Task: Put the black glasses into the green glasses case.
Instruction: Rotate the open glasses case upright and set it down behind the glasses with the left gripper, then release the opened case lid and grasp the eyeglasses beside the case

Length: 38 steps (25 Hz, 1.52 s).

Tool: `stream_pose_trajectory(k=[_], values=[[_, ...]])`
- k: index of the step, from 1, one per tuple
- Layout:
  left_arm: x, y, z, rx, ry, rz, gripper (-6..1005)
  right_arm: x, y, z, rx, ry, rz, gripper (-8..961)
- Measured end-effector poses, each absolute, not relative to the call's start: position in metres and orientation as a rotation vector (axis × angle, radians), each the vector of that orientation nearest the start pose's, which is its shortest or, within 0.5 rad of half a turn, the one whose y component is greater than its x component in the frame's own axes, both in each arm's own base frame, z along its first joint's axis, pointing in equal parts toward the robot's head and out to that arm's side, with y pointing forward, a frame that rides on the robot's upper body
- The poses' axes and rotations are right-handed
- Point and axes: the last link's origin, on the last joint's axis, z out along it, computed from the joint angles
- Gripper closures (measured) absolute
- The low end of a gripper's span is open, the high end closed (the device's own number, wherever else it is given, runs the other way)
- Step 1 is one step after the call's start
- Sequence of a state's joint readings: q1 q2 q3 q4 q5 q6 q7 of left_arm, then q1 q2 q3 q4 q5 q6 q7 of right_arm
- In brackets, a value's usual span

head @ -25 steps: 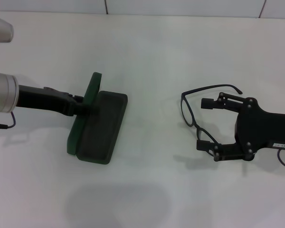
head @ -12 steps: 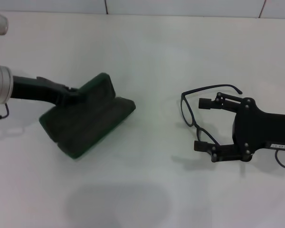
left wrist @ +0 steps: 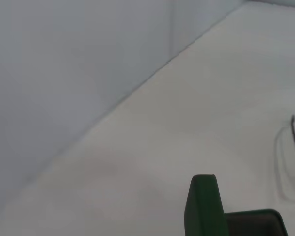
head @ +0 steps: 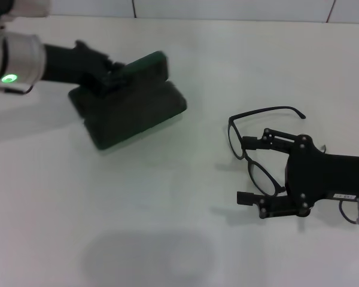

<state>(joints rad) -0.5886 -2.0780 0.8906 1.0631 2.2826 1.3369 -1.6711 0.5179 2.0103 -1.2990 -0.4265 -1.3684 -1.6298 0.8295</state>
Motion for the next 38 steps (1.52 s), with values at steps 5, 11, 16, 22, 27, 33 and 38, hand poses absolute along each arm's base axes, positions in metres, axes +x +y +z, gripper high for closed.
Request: stream_pose_trajectory(k=[5,11,16,22,27,33,38], values=[[-0.2,0.413,0.021,-2.654,-0.22,-0.054,788,0.226,0.292,-0.04,-2.833,-0.066,1.036,79],[-0.17,0.432,-0.019,-2.674,-0.059,0.036,789,0.231,0.287,-0.04,-2.823,-0.041,1.034,78],[-0.139,0.424,-0.052,-2.775,0.092,0.035,789,0.234,0.286,-0.039,-2.813,-0.027,1.031,78],[-0.132,0.421,-0.057,-2.807,0.143,0.041,785,0.234,0.285,-0.04,-2.815,-0.026,1.031,79],[-0.134,0.415,-0.063,-2.833,0.177,0.074,771,0.235,0.285,-0.04,-2.814,-0.02,1.034,79],[-0.139,0.411,-0.068,-2.837,0.194,0.1,737,0.236,0.284,-0.041,-2.811,-0.008,1.027,80],[-0.137,0.414,-0.061,-2.808,0.13,-0.02,636,0.239,0.282,-0.04,-2.796,-0.005,1.028,81]])
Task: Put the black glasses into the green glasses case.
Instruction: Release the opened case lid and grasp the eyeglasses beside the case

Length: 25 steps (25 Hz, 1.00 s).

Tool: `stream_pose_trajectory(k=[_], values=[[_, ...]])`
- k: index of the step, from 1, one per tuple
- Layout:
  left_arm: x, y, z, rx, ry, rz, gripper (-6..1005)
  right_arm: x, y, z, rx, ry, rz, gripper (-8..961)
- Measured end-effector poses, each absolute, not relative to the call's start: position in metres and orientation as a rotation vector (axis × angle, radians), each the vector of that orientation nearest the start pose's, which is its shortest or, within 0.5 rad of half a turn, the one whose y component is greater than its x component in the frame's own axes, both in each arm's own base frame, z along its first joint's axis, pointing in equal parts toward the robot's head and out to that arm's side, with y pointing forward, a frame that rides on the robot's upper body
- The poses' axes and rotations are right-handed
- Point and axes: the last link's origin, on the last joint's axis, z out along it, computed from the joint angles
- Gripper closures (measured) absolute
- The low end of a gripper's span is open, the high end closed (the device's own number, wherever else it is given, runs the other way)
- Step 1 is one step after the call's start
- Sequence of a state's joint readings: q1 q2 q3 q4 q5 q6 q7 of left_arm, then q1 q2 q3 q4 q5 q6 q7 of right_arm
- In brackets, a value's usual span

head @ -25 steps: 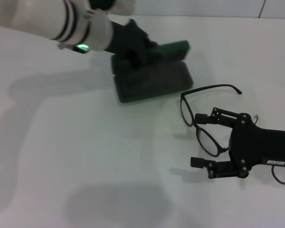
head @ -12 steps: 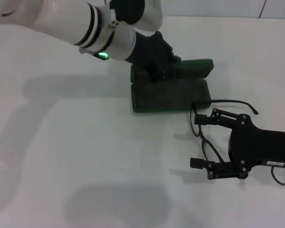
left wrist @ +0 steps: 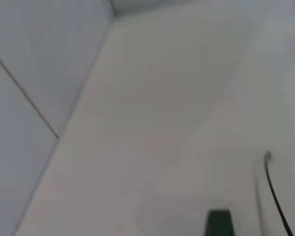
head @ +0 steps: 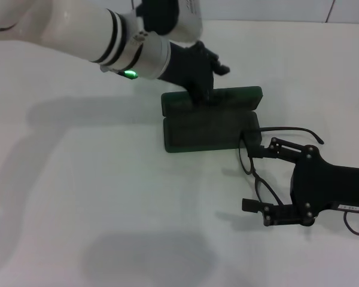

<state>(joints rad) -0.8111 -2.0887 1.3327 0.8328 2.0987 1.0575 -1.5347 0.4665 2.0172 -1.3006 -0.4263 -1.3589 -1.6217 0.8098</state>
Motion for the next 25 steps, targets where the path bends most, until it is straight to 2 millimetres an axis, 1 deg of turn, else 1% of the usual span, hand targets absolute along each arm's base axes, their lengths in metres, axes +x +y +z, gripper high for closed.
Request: stream_pose_trajectory(k=[2,3,5,6,7,9,12,15,17,22,23,25], values=[[-0.137,0.413,-0.054,-2.794,0.084,-0.128,596,0.239,0.283,-0.038,-2.78,-0.004,1.036,81],[-0.139,0.41,-0.048,-2.781,0.046,-0.25,575,0.239,0.284,-0.037,-2.764,0.002,1.044,81],[-0.143,0.404,-0.04,-2.751,-0.007,-0.409,535,0.238,0.287,-0.034,-2.734,0.013,1.059,82],[-0.149,0.398,-0.032,-2.708,-0.069,-0.558,533,0.238,0.288,-0.033,-2.721,0.017,1.063,82],[-0.153,0.394,-0.028,-2.676,-0.11,-0.649,531,0.238,0.29,-0.031,-2.71,0.022,1.061,82],[-0.169,0.381,-0.019,-2.587,-0.23,-0.845,528,0.238,0.296,-0.027,-2.698,0.016,1.044,82],[-0.196,0.359,-0.017,-2.495,-0.346,-1.015,520,0.234,0.308,-0.018,-2.693,-0.014,0.988,82],[-0.221,0.34,-0.017,-2.4,-0.433,-1.125,519,0.224,0.321,-0.008,-2.716,-0.023,0.918,83],[-0.233,0.332,-0.018,-2.352,-0.486,-1.149,521,0.213,0.328,-0.002,-2.75,-0.038,0.857,83],[-0.248,0.325,-0.021,-2.328,-0.557,-1.136,520,0.186,0.334,-0.003,-2.873,-0.154,0.601,84],[-0.249,0.324,-0.022,-2.331,-0.561,-1.13,519,0.178,0.334,-0.001,-2.897,-0.213,0.509,84],[-0.251,0.323,-0.024,-2.332,-0.567,-1.122,517,0.166,0.338,0.004,-2.909,-0.305,0.4,85]])
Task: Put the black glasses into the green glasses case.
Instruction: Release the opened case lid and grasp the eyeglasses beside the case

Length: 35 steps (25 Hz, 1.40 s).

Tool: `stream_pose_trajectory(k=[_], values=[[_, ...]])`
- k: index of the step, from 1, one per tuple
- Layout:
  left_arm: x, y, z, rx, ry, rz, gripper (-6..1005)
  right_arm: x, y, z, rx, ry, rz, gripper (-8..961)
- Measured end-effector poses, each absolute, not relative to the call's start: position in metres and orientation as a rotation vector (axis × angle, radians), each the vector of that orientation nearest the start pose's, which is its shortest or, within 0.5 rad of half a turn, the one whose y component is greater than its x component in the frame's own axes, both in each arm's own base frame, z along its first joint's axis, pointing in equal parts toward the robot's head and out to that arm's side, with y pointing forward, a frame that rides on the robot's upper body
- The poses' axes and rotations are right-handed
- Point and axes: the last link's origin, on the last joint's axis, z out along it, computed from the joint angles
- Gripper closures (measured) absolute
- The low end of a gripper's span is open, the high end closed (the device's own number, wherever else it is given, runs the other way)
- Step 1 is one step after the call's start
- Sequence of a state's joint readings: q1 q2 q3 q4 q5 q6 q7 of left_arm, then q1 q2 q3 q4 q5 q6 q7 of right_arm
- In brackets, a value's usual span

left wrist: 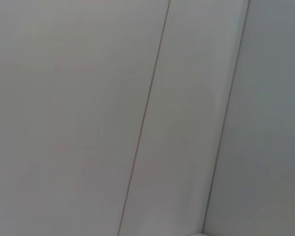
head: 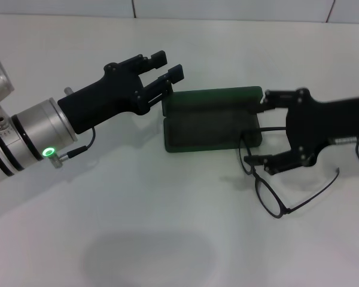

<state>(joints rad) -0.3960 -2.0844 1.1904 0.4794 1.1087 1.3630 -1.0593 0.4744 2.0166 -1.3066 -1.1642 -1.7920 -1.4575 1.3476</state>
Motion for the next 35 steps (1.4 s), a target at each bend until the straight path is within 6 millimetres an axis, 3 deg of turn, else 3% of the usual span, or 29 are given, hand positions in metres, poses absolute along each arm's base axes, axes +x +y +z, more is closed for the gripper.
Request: stream_pose_trajectory(k=[6,13,25,35], values=[[-0.255,0.32,-0.028,-2.318,-0.585,-1.124,511,0.138,0.36,0.016,-2.89,-0.566,0.12,86],[-0.256,0.312,-0.03,-2.315,-0.592,-1.161,511,0.118,0.37,0.022,-2.844,-0.846,-0.155,87],[-0.256,0.316,-0.034,-2.235,-0.511,-1.157,512,0.102,0.356,-0.01,-2.786,-1.465,-0.647,90],[-0.26,0.315,-0.033,-2.181,-0.523,-1.17,513,0.105,0.34,-0.018,-2.691,-1.801,-0.725,92]])
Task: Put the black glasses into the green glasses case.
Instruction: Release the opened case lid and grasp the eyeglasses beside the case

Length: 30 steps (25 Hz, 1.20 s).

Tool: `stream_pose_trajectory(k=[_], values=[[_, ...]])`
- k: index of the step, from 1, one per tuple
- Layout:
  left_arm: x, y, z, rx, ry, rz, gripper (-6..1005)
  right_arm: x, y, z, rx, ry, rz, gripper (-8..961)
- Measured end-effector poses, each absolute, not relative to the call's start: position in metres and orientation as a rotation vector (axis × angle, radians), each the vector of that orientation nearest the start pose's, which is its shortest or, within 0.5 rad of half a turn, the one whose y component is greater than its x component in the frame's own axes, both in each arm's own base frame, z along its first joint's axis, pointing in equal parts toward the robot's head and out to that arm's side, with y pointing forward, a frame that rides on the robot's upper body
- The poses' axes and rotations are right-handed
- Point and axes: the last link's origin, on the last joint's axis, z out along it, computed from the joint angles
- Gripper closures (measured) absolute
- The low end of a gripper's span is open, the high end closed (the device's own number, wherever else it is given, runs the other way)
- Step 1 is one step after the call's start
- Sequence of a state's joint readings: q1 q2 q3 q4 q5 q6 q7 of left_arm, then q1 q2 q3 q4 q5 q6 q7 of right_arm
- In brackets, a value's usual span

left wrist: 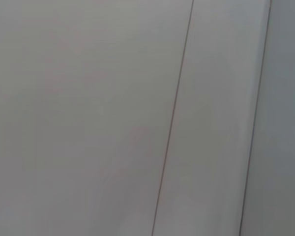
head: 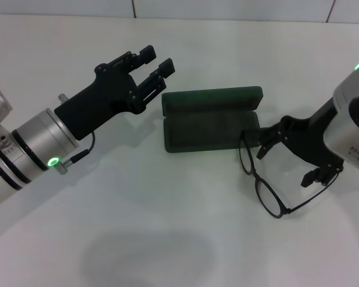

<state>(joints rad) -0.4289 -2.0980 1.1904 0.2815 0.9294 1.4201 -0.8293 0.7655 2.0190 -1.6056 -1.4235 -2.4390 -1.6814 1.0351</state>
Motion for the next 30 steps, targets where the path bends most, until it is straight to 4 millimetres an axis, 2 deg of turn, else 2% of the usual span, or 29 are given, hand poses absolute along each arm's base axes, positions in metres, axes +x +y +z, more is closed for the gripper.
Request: stream_pose_trajectory(k=[6,16,30], values=[[-0.261,0.313,-0.035,-2.187,-0.524,-1.165,513,0.111,0.334,-0.023,-2.601,-1.934,-0.743,93],[-0.26,0.312,-0.035,-2.186,-0.506,-1.169,513,0.112,0.337,-0.033,-2.511,-1.998,-0.766,95],[-0.259,0.312,-0.035,-2.189,-0.488,-1.166,514,0.108,0.332,-0.064,-2.421,-2.13,-0.787,98]])
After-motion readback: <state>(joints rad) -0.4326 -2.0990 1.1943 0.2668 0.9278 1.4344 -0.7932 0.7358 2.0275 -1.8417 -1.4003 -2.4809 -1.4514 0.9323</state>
